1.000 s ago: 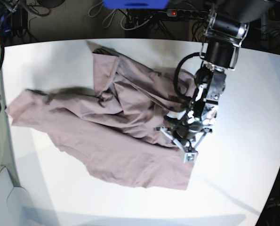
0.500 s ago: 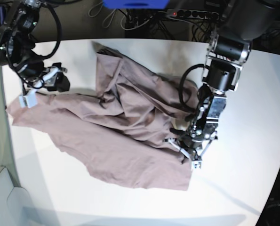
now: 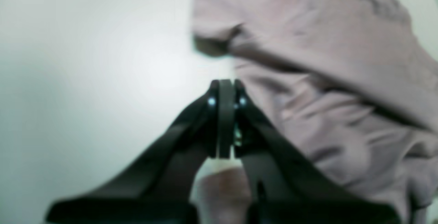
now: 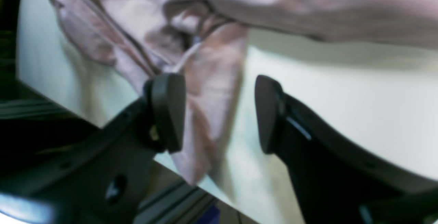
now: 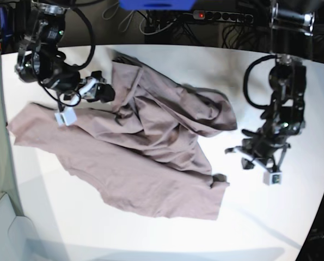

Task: Layout the t-shirt on the table in an organized manner, then fold the t-shirt properly
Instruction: 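Release the shirt with both grippers and raise them away, then grasp the shirt edge with the right gripper and drag it along the table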

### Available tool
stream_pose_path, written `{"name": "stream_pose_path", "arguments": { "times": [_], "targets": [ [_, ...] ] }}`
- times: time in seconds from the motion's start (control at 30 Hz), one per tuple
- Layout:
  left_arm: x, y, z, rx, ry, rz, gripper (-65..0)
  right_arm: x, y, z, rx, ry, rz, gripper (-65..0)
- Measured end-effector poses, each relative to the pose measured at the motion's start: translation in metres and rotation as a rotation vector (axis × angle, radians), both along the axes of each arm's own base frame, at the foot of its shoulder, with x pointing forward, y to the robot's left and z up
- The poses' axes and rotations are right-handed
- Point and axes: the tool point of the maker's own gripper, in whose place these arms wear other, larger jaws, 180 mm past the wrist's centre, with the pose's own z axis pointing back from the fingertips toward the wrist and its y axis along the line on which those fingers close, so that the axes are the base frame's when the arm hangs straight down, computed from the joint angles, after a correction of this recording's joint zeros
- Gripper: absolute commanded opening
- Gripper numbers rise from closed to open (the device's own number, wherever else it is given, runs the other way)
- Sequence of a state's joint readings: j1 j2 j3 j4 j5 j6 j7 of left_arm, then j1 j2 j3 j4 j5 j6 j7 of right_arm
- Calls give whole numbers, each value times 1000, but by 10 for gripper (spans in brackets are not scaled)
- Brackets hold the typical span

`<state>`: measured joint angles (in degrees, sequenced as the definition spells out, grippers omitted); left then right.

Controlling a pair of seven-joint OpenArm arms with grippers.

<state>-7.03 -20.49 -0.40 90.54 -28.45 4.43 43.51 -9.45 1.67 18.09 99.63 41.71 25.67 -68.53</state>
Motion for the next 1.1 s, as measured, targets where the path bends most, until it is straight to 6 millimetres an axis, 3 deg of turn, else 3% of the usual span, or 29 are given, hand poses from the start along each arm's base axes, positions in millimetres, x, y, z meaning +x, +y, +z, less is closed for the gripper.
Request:
{"name": "stream_pose_path", "arguments": {
  "times": [0.13,0.23,0.37,0.5,0.73,1.0,1.1],
  "targets": [
    [-43,69,-13,47,64,121,-648,4,18,2,31,-29,15,-318],
    [-57,113,-10,75,74,218,-648,5,32,4,45,-41,51,-318],
    [-70,138,1,106,37,207,-648,6,57,8,76,-70,104,-318],
    [-94,143,-15,111,97,197,-648,8,57,2,91,-71,86,-318],
    [-107,142,-25,112,127,190,-648,6,42,-20,77,-32,52,-318],
    [-106,140,-25,98,121,194,-648,7,43,-34,114,5,33,-323],
    [-107,135,-29,85,125,198,-648,13,53,-36,124,2,56,-381]
  ]
}}
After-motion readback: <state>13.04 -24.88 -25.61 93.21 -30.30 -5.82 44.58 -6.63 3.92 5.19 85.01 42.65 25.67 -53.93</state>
